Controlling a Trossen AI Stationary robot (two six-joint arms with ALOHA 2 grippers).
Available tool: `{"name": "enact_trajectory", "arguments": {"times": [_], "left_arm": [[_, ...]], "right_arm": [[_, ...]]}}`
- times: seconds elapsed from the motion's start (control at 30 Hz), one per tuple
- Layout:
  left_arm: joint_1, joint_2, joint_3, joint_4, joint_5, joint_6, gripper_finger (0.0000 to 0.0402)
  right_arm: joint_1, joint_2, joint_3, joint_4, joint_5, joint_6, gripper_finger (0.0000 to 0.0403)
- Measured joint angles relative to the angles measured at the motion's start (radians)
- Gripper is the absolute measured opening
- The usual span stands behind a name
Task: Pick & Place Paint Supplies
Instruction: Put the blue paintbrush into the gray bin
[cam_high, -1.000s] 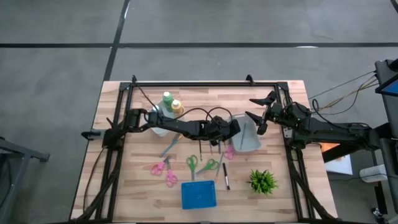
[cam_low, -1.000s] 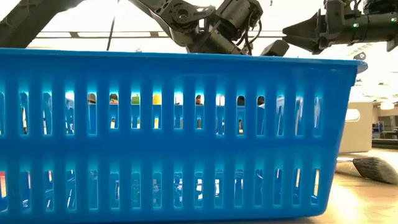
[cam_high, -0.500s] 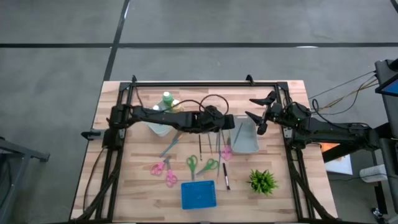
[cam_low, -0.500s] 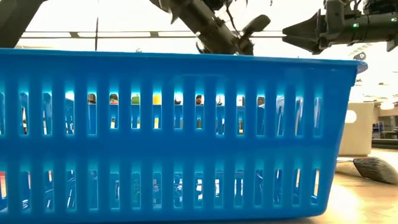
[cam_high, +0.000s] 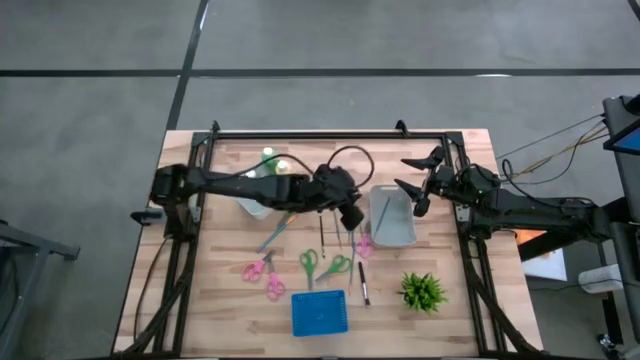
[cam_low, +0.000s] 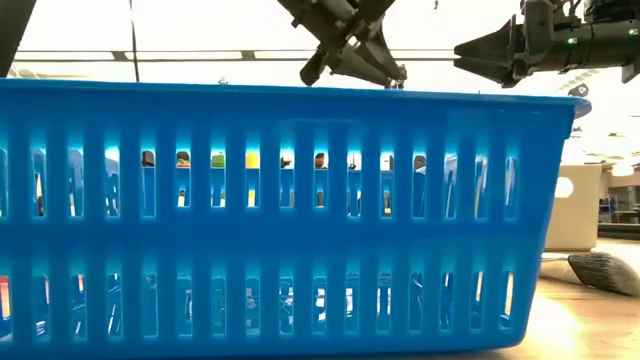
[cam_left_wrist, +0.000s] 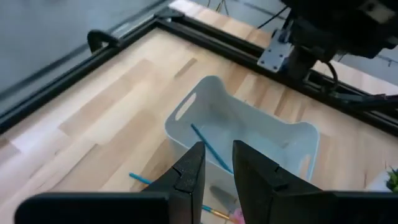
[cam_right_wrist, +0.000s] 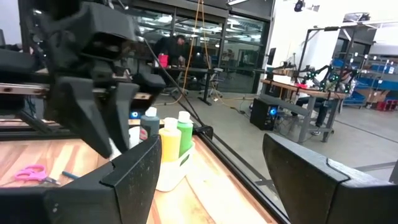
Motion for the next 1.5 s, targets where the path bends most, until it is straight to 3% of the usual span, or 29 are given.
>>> {"name": "enact_trajectory", "arguments": {"times": [0.27,0.47,0.63,0.87,1.07,1.5], "left_arm": [[-0.023,-0.193,-0.347,0.34,-0.001,0.163,0.0082],[-0.03,-0.441,-0.585,0.376,0.187,0.422,0.0082],[-0.031,-0.655,-0.761,0.444,0.31,0.415,0.0082],[-0.031,-0.855,-0.961,0.614,0.314,0.396,0.0082],[-0.031,-0.93,-1.047,0.708,0.313,0.395,0.0082],[-0.03,-0.94,-1.054,0.655,0.313,0.392,0.0082]], "right_arm": [[0.0,0.0,0.0,0.0,0.0,0.002,0.0278],[0.0,0.0,0.0,0.0,0.0,0.0,0.0278],[0.0,0.0,0.0,0.0,0.0,0.0,0.0278],[0.0,0.0,0.0,0.0,0.0,0.001,0.0278],[0.0,0.0,0.0,0.0,0.0,0.0,0.0278],[0.0,0.0,0.0,0.0,0.0,0.0,0.0278]]}}
